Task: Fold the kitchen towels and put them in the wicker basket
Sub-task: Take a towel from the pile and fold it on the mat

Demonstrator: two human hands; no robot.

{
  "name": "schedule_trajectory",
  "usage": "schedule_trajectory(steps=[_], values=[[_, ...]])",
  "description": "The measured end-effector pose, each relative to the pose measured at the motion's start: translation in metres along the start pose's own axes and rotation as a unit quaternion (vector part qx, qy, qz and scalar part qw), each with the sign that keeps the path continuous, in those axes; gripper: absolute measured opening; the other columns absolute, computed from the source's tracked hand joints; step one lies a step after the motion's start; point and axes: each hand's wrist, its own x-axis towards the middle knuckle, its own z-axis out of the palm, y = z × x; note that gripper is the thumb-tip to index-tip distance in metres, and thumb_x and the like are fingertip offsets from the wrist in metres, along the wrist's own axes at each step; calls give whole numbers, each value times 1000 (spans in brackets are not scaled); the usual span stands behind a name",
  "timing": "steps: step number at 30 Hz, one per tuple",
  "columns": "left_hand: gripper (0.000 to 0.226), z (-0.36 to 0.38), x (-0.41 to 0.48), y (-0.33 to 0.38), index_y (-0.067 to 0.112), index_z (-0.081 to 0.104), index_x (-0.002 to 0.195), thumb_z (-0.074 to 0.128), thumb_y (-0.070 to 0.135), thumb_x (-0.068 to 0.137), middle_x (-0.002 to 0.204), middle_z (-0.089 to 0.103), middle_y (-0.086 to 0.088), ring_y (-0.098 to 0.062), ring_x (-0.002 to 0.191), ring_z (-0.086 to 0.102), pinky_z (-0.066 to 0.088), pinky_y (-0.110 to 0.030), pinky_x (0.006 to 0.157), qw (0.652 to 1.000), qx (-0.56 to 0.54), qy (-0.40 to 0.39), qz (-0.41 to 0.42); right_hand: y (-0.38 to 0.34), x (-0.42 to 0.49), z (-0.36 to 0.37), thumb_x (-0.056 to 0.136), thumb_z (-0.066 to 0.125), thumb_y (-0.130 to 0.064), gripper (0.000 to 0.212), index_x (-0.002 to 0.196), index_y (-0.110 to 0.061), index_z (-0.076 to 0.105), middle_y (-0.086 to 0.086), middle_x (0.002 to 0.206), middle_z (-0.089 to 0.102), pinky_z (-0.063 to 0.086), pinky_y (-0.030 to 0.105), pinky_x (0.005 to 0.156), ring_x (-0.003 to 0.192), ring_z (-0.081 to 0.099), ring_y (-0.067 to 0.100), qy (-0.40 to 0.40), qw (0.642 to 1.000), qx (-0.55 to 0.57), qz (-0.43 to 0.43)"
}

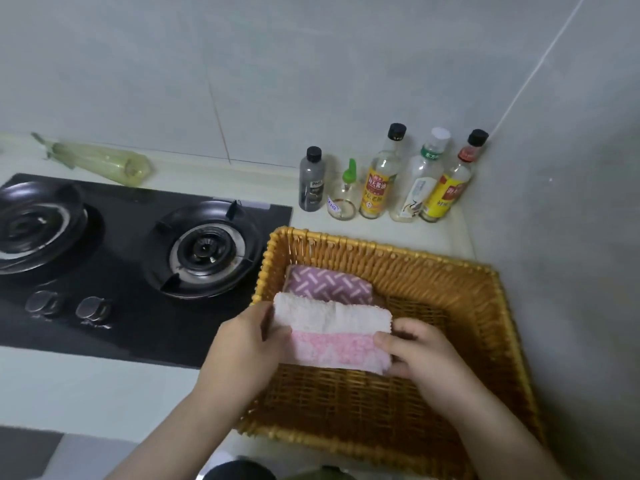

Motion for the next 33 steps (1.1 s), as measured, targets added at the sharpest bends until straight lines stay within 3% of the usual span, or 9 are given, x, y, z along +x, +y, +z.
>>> schedule_trajectory(steps=[5, 7, 11, 15, 19, 23, 25, 29, 33], values=[[22, 38, 4, 7, 17, 47, 71, 59, 21, 89, 64, 54, 5, -12, 57, 51, 33, -28, 48, 999, 30, -25, -38, 17, 22, -14, 83, 77, -13, 41, 118, -9, 57, 13, 102, 72, 60, 38, 75, 82, 74, 24, 6, 999, 2, 45], [8, 54, 11, 5, 12, 61, 83, 60, 17, 90, 73, 65, 0, -15, 58, 60, 47, -30, 52, 986, -90, -44, -130, 23, 29, -17, 84, 75, -10, 33, 111, -6, 57, 13, 98, 72, 60, 38, 73, 81, 73, 25, 4, 998, 7, 60], [26, 77, 25, -2, 7, 58, 115, 65, 7, 90, 88, 70, -15, -30, 57, 71, 58, -37, 54, 849, -363, -34, -382, 36, 40, -18, 84, 73, -2, 29, 110, -5, 60, 13, 100, 73, 60, 35, 67, 83, 74, 24, -24, 994, 25, 100], [33, 83, 37, -7, 16, 60, 126, 59, 15, 93, 101, 61, -8, -30, 91, 60, 54, -44, 86, 873, -285, 27, -396, 44, 41, -2, 85, 69, 2, 22, 104, -9, 62, 9, 99, 73, 59, 32, 64, 86, 72, 22, -72, 991, -14, 111], [37, 85, 38, -7, 18, 52, 137, 49, 19, 100, 121, 57, -12, -33, 107, 55, 48, -44, 97, 875, -265, 37, -402, 47, 52, 12, 86, 68, 0, 22, 103, -13, 64, 5, 102, 72, 61, 33, 70, 91, 71, 20, -84, 990, -57, 99], [39, 82, 33, -1, 14, 49, 138, 51, 21, 99, 107, 59, -5, -18, 83, 55, 49, -35, 82, 887, -299, 44, -349, 41, 66, 18, 87, 67, 0, 16, 98, -10, 64, 8, 99, 71, 61, 36, 74, 90, 71, 23, -51, 995, -39, 80], [49, 75, 19, 1, 16, 40, 144, 54, 21, 98, 124, 56, 3, -20, 108, 56, 47, -30, 93, 938, -234, 38, -252, 39, 68, 20, 87, 67, -2, 13, 98, -10, 64, 10, 99, 71, 61, 35, 75, 92, 70, 24, -39, 996, -45, 69], [75, 64, -10, -3, 21, 11, 156, 55, 32, 96, 161, 10, 5, -16, 150, 2, 9, -31, 120, 1000, 4, -4, -2, 46, 70, 21, 82, 73, -5, 18, 96, -9, 63, 16, 101, 70, 61, 41, 77, 95, 69, 30, -36, 994, -74, 66], [81, 71, 2, -8, 18, -20, 152, 33, 50, 100, 152, -35, -1, -19, 142, -33, -13, -33, 117, 957, 259, -103, 75, 48, 71, 20, 83, 73, -6, 16, 94, -9, 61, 16, 103, 68, 62, 35, 70, 94, 68, 27, -41, 994, -85, 58]])
